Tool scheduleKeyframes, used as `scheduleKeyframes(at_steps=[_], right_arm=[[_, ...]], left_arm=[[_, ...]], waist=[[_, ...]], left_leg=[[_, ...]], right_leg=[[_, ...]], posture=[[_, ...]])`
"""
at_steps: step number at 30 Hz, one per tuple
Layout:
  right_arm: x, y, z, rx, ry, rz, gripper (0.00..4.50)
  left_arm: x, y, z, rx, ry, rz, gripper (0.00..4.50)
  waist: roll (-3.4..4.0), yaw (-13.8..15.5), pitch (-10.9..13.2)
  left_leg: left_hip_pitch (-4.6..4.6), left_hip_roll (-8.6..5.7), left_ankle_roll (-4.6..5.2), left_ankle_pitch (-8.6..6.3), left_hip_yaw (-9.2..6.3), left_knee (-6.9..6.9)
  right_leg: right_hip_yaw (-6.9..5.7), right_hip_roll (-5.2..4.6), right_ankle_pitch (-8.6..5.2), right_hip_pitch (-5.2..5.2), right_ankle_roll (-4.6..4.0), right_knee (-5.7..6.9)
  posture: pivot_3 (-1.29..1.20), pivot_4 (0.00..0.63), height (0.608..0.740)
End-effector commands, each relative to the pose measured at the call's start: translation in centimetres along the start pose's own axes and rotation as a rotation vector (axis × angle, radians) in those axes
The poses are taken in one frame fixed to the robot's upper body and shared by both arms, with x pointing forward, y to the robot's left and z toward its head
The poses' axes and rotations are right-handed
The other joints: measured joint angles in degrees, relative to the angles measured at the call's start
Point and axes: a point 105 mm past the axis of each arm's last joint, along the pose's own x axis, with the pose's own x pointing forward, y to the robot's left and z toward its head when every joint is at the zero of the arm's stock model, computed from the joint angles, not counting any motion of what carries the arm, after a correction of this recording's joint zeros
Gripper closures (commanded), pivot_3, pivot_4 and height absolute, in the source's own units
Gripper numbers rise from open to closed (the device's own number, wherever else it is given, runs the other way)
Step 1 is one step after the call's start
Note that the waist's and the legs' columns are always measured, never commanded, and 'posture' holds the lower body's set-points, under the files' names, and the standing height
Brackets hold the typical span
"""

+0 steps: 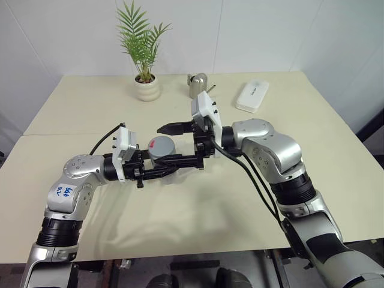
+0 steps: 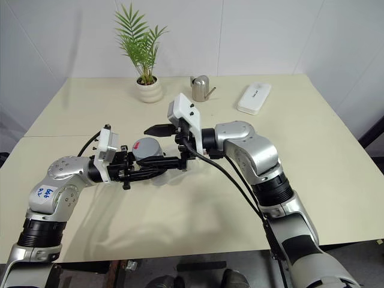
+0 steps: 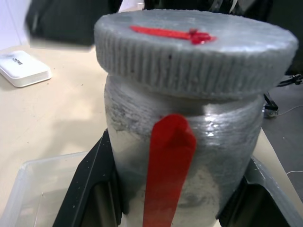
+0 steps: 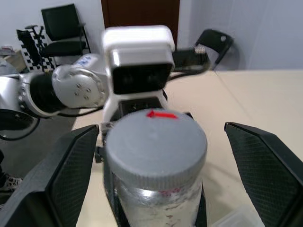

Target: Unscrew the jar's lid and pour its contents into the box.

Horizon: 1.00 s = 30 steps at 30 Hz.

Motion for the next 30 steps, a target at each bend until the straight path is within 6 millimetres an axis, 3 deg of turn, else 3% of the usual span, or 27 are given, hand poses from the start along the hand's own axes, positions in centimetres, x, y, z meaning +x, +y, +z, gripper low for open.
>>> scheduleKeyframes(at_steps=[1,4,7,11,16,20,23,26,28,30], right_arm=[[0.4,0.2,1.4,-0.054,-0.027,0.01,0.04],[0.4,0.0,1.6,-0.051,-0.041,0.001,0.04],[0.4,0.0,2.1,-0.053,-0.062,-0.008,0.58],[0.2,0.7,3.1,-0.049,-0.116,0.021,1.92],[-0.5,2.0,4.9,0.041,-0.249,0.095,1.96],[-2.9,1.3,5.4,0.141,-0.334,0.04,1.96],[-5.5,-1.1,2.9,0.121,-0.271,-0.167,1.96],[-9.2,-3.5,-1.9,0.038,-0.123,-0.424,1.96],[-11.4,-4.2,-5.0,0.016,-0.04,-0.531,1.96],[-13.0,-4.5,-6.5,0.025,-0.03,-0.625,1.96]], left_arm=[[-0.2,-0.1,1.0,0.057,-0.01,0.004,2.58],[-0.2,-0.1,1.0,0.054,-0.011,0.005,2.58],[-0.2,-0.1,0.9,0.052,-0.01,0.004,2.58],[-0.2,-0.1,0.9,0.051,-0.007,0.003,2.58],[-0.2,-0.2,0.8,0.049,-0.003,-0.001,2.58],[-0.4,-0.3,0.6,0.046,0.004,0.004,2.58],[-0.8,-0.3,0.6,0.043,0.007,0.023,2.58],[-1.4,-0.1,0.6,0.032,0.0,0.055,2.58],[-1.7,0.0,0.7,0.019,-0.009,0.073,2.58],[-2.0,0.2,0.8,0.006,-0.016,0.088,2.58]], waist=[[0.0,-0.04,0.0],[0.0,-0.05,0.0],[0.0,-0.05,0.0],[0.0,-0.06,0.0],[0.0,-0.03,0.0],[0.0,0.05,0.0],[-0.02,0.23,-0.01],[-0.02,0.26,-0.01],[-0.03,0.22,-0.01],[-0.02,0.09,0.0]], left_leg=[[0.0,0.0,0.0,0.0,0.0,0.0],[0.0,0.0,0.0,0.0,0.0,-0.01],[0.01,0.01,0.0,0.0,0.0,0.0],[0.01,0.01,0.0,0.0,0.0,0.0],[0.0,0.01,0.0,0.0,0.0,-0.01],[0.0,0.0,0.0,0.0,-0.02,-0.01],[0.01,0.0,0.01,-0.01,-0.03,0.0],[0.0,-0.04,0.04,-0.05,0.03,-0.01],[0.0,-0.04,0.05,-0.07,0.07,-0.02],[0.0,-0.03,0.04,-0.07,0.11,-0.05]], right_leg=[[0.0,0.0,0.0,0.0,0.0,0.0],[0.0,0.0,0.0,0.0,0.0,0.0],[0.0,0.0,0.0,0.0,0.0,0.01],[0.0,0.01,0.0,0.0,0.0,0.0],[0.0,0.0,0.0,0.0,0.0,0.0],[-0.01,0.01,0.0,0.01,0.0,0.0],[-0.01,0.0,0.0,0.03,0.0,0.0],[0.0,-0.04,0.0,0.01,0.0,-0.03],[0.01,-0.04,0.0,0.0,0.0,-0.05],[0.01,-0.03,0.0,-0.01,0.0,-0.06]], posture=[[0.0,0.15,0.74],[0.0,0.15,0.74],[0.0,0.15,0.74],[0.0,0.15,0.74],[0.0,0.15,0.74],[0.0,0.15,0.74],[0.0,0.15,0.74],[0.0,0.15,0.74],[0.0,0.15,0.74],[0.0,0.15,0.74]])
